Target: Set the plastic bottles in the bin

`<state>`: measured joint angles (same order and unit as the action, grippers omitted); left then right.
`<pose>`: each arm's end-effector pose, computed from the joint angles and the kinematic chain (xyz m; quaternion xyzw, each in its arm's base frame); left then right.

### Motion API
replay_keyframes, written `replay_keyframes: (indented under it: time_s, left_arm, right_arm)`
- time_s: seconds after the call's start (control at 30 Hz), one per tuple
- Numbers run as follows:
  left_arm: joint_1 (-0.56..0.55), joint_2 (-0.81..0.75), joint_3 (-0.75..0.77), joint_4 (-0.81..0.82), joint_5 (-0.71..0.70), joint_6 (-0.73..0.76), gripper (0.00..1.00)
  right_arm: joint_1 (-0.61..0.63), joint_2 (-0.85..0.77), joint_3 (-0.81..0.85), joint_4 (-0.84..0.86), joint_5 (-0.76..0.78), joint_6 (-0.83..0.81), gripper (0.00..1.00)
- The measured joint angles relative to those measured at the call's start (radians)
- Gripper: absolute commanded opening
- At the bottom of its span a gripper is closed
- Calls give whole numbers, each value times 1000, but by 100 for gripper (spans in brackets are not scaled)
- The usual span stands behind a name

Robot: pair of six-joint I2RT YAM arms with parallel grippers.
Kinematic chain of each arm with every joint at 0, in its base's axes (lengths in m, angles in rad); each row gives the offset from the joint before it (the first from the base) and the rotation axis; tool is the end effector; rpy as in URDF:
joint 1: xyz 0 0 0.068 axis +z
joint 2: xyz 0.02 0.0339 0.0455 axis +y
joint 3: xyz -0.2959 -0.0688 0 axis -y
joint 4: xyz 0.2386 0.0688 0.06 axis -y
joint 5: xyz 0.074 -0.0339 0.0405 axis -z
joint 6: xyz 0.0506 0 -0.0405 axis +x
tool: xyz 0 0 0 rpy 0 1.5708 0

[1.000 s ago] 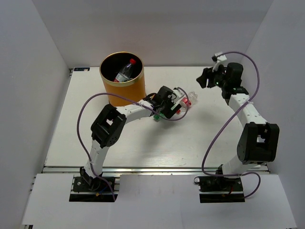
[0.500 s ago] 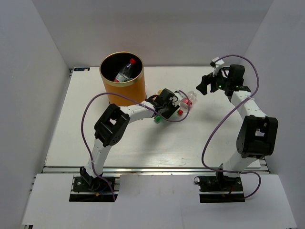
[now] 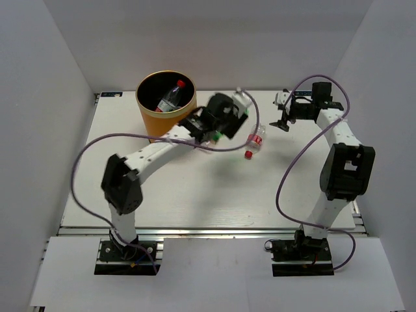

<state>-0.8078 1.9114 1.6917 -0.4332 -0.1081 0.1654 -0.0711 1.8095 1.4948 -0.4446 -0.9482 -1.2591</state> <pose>0.3243 -0.3312 0.3234 0.3975 0.8025 -0.0937 0.4350 0.4124 0.0118 0.3130 -0.6069 0.5766 0.1133 0.5352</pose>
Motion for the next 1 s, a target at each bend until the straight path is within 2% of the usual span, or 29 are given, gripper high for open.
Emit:
replay_keyframes:
  time_s: [0.1,0.2,0.37,0.57,0.7,0.73,0.8,0.83,0.87,0.9,1.0]
  left_arm:
    - [27,-128,107,27,-92,-1,29]
    - [68,-207,220,79,-223,-12,29]
    - [179,-230,297,86,-406,-105,30]
    - [322,-50,392,-26,-415,-215,30]
    - [381,71,394,-95,-393,-254,41]
    - [390,95,395,-113,-388,-261,56]
    - [406,125,394,-144,-380,-272,73]
    - [412,130,392,-153,-375,-276,90]
    - [417,131,387,-160,-369,-274,96]
    - [422,126,378,-161,-363,-284,100]
    - [428,104,365,-159,-351,-293,100]
  right_arm:
    - [2,92,106,-201,1,-335,87]
    - [6,196,190,-397,33,-524,85]
    - [28,312,246,-576,91,-654,85]
    - [95,337,316,-633,137,-698,85]
    - [140,344,359,-645,154,-710,86]
    - [146,347,366,-655,160,-711,86]
    - [156,356,376,-669,174,-713,88]
    - [158,360,378,-675,185,-713,88]
    - [160,367,380,-682,196,-713,88]
    - [161,375,385,-687,210,-713,88]
    - [165,414,416,-702,255,-713,88]
